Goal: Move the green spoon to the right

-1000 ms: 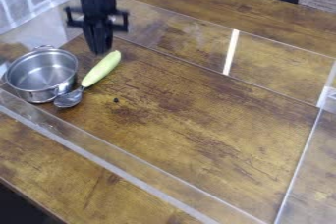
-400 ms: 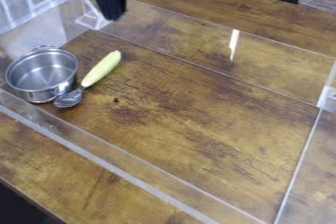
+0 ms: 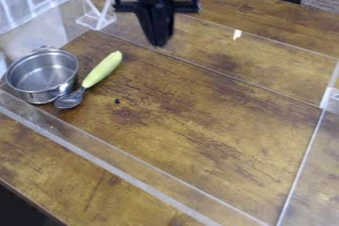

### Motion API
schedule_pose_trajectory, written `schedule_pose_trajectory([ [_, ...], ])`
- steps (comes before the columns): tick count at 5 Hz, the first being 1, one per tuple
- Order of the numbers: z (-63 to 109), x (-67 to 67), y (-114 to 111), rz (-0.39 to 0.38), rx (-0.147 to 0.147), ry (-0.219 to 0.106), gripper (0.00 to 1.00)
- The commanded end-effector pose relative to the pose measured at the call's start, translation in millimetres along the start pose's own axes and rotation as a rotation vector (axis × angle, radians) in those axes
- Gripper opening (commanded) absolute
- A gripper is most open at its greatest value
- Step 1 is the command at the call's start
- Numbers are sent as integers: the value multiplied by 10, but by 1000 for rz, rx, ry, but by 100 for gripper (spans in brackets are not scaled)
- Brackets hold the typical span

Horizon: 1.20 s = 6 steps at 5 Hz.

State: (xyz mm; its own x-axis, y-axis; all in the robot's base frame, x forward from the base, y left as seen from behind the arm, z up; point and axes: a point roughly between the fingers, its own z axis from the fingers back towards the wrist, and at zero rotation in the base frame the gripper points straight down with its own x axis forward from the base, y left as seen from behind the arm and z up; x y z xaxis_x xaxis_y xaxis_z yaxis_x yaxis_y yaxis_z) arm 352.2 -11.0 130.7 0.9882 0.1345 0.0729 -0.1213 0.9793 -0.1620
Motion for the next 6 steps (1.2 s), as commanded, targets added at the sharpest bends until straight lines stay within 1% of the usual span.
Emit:
schedule_pose_trajectory([
  [1,101,-129,-293,-160,-18,-52,0],
  [2,-33,-218,-459,-237,-17,-36,0],
  [3,-160,-241,-520,-269,-16,-21,0],
  [4,-198,-255,-509,-290,-12,-7,0],
  [6,-367,-138,-646,-244,-2,2,0],
])
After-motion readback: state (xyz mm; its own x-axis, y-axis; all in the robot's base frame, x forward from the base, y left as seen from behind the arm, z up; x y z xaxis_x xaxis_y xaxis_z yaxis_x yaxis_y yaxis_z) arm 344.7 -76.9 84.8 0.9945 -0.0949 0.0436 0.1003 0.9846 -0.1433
